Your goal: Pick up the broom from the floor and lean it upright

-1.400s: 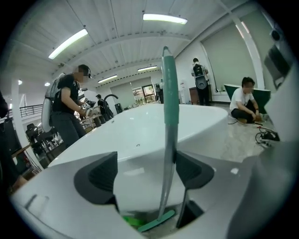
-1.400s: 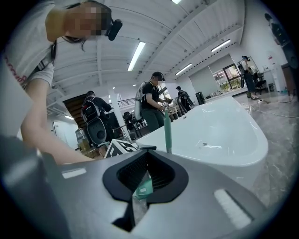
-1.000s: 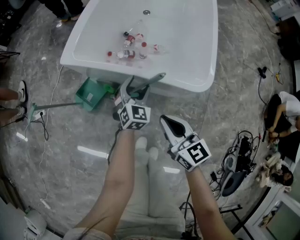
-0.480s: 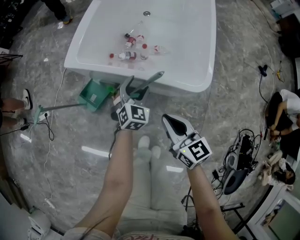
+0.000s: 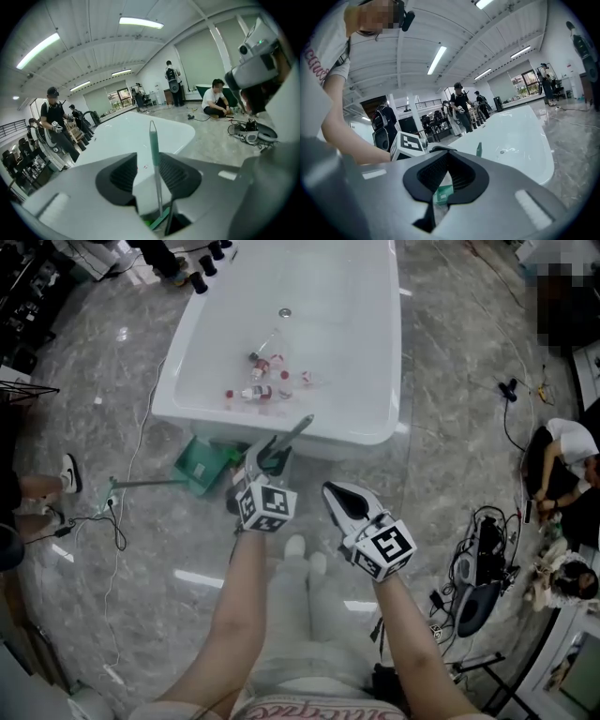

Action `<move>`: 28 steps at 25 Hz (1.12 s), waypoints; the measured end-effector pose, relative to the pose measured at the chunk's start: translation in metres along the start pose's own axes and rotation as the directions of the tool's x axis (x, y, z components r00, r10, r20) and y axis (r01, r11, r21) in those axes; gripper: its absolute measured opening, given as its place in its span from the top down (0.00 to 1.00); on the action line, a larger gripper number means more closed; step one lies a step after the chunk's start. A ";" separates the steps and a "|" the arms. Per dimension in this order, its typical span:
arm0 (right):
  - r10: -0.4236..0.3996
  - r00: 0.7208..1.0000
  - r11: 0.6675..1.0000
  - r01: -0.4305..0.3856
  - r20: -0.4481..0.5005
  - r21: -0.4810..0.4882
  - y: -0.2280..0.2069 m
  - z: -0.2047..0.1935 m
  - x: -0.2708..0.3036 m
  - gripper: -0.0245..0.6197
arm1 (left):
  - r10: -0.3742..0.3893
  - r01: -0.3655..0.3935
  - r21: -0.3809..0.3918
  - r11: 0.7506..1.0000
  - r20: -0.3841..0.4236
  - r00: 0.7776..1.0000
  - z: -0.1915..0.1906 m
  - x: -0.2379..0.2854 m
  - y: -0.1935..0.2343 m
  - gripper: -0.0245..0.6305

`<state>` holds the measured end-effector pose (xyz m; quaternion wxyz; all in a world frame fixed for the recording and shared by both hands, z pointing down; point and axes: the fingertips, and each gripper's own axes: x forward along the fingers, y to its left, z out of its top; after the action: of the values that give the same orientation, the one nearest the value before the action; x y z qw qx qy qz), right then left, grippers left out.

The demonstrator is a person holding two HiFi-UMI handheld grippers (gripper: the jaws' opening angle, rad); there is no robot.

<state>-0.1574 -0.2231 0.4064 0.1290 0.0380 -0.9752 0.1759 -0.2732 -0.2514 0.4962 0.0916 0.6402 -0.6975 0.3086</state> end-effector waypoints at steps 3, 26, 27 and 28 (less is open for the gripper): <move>-0.002 1.000 1.000 0.002 0.011 -0.005 0.008 0.013 -0.008 0.96 | 0.004 -0.004 0.011 1.000 0.024 1.000 0.019 -0.020 0.002 0.91; 0.129 0.984 0.975 -0.104 0.122 -0.197 0.084 0.124 -0.046 0.96 | -0.076 0.205 -0.273 0.940 0.418 0.905 0.167 -0.177 0.008 0.96; 0.127 0.982 0.973 -0.096 0.139 -0.207 0.086 0.131 -0.049 0.96 | -0.082 0.213 -0.261 0.941 0.436 0.896 0.174 -0.183 0.007 0.96; 0.122 0.980 0.972 -0.087 0.154 -0.216 0.087 0.137 -0.051 0.96 | -0.090 0.221 -0.249 0.943 0.450 0.888 0.179 -0.188 0.006 0.96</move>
<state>-0.1515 -0.1888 0.2397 0.0408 -0.0129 -0.9962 0.0756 -0.2002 -0.1927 0.2539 0.0530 0.7262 -0.6840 0.0435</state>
